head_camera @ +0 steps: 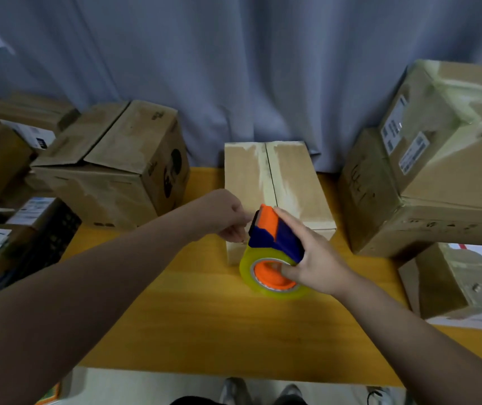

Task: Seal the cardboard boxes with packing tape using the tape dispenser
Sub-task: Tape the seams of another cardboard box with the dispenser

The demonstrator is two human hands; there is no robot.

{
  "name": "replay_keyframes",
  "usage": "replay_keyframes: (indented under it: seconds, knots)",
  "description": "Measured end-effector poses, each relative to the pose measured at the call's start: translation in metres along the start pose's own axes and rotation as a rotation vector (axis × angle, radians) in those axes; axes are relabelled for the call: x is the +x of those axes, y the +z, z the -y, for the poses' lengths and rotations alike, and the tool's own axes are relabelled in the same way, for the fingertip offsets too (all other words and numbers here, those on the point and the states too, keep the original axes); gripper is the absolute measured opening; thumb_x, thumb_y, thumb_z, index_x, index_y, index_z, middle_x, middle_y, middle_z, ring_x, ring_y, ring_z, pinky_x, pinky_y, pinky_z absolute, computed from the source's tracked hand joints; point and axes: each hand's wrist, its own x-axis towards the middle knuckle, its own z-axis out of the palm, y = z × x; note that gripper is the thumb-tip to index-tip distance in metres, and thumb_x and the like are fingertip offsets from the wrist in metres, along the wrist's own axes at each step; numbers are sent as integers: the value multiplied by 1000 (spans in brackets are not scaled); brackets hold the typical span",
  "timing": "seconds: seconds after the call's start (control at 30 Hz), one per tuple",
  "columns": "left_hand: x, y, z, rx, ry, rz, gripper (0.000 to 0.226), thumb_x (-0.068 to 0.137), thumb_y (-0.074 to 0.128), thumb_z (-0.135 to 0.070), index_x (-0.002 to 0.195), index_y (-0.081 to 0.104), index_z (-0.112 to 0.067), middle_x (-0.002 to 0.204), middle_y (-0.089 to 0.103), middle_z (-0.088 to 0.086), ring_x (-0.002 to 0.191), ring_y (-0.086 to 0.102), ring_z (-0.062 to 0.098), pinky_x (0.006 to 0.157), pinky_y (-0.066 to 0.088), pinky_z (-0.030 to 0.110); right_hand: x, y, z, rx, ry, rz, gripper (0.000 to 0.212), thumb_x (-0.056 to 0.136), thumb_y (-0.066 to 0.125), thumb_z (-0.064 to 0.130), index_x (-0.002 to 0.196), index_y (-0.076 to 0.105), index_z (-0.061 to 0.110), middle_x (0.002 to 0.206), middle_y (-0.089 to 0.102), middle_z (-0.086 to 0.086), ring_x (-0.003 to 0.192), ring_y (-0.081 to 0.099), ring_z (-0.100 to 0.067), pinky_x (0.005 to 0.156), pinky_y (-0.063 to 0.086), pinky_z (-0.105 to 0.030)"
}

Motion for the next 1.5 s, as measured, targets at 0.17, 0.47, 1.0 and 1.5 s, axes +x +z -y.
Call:
replay_keyframes:
  seconds: [0.17, 0.47, 1.0, 1.5]
  knots:
    - [2, -4, 17, 12, -14, -9, 21, 96, 55, -19, 81, 63, -6, 70, 68, 4, 59, 64, 10, 54, 49, 18, 3, -22, 8, -565, -61, 100, 96, 84, 59, 56, 133, -24, 62, 109, 47, 5, 95, 48, -19, 82, 36, -28]
    - [-1, -10, 89, -224, -216, -257, 26, 95, 58, -25, 79, 59, -4, 70, 59, 9, 59, 55, 17, 54, 47, 25, 3, -79, 21, -1144, -12, 259, 80, 89, 48, 58, 148, -5, 49, 134, 44, -2, 116, 49, -23, 96, 30, -38]
    - [14, 11, 118, 24, -239, -572, 47, 87, 63, -47, 67, 36, -14, 58, 34, 3, 52, 37, 20, 46, 26, 31, 69, -34, 75, -1512, 85, 428, 61, 93, 54, 24, 145, 26, 41, 125, 49, -8, 113, 51, -31, 98, 28, -43]
    - [44, 17, 139, 46, -264, -492, 53, 88, 63, -45, 59, 30, -15, 58, 32, 4, 52, 33, 20, 51, 23, 31, 85, -23, 79, -1497, 178, 513, 66, 88, 65, 20, 143, 31, 36, 128, 50, -9, 118, 49, -32, 100, 29, -44]
